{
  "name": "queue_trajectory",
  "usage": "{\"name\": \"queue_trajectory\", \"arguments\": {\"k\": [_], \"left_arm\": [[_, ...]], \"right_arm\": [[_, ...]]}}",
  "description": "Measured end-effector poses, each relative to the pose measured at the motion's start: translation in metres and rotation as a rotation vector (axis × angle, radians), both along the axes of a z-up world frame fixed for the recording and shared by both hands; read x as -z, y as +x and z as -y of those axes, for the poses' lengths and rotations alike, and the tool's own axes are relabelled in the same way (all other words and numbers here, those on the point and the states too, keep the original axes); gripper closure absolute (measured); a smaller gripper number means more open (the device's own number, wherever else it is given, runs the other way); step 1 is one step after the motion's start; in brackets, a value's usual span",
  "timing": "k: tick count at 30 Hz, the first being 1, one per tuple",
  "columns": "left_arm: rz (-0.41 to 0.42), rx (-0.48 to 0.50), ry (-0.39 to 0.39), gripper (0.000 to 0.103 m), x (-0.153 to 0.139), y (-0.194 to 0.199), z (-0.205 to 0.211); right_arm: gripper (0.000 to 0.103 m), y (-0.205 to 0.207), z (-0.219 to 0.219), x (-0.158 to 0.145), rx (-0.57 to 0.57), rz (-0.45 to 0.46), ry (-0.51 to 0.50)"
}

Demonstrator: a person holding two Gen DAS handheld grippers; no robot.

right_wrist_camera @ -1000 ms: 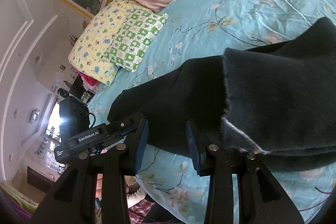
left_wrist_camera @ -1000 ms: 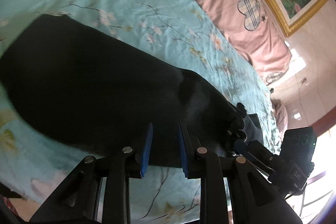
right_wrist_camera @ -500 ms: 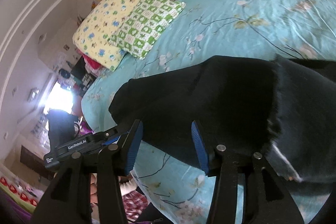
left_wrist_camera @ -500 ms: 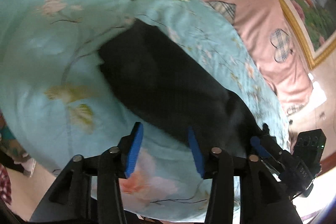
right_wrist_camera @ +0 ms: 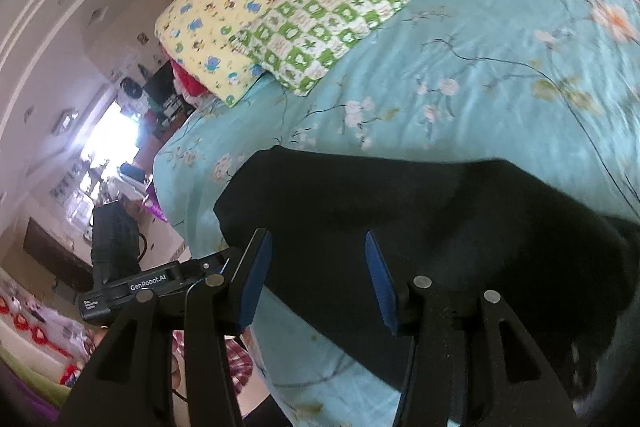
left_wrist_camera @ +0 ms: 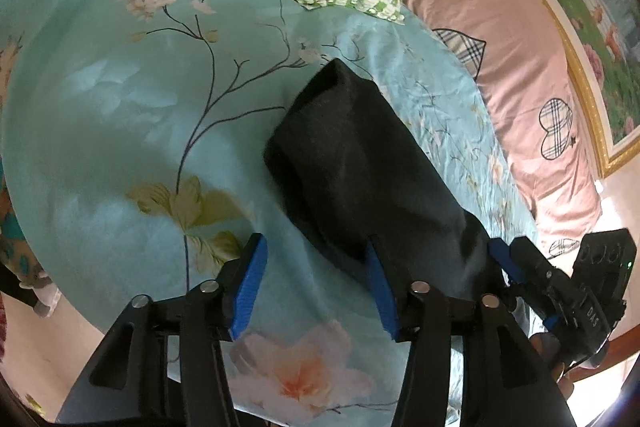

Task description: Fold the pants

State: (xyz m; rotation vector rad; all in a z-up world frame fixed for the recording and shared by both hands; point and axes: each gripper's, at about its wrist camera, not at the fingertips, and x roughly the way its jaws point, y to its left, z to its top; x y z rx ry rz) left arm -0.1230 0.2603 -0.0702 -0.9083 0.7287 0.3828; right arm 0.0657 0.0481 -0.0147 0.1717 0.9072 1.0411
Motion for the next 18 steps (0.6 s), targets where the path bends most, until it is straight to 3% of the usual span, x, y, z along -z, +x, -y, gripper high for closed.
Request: {"name": "queue_trajectory", "arguments": {"k": [5, 8, 18], "left_arm": [[0.007, -0.007, -0.026, 0.05, 0.004, 0.004, -0.006], [0.015, -0.023, -0.037, 0.05, 0.006, 0.005, -0.009], [0.027, -0.052, -0.047, 0.047, 0.013, 0.016, -0.012]], "right_arm": [[0.05, 0.014, -0.031, -0.006, -0.066, 0.036, -0.046], [0.043, 0.022, -0.051, -0.01, -0.128, 0.08, -0.087], [0.043, 0.049, -0.121, -0.015, -0.327, 0.166, -0.208]]}}
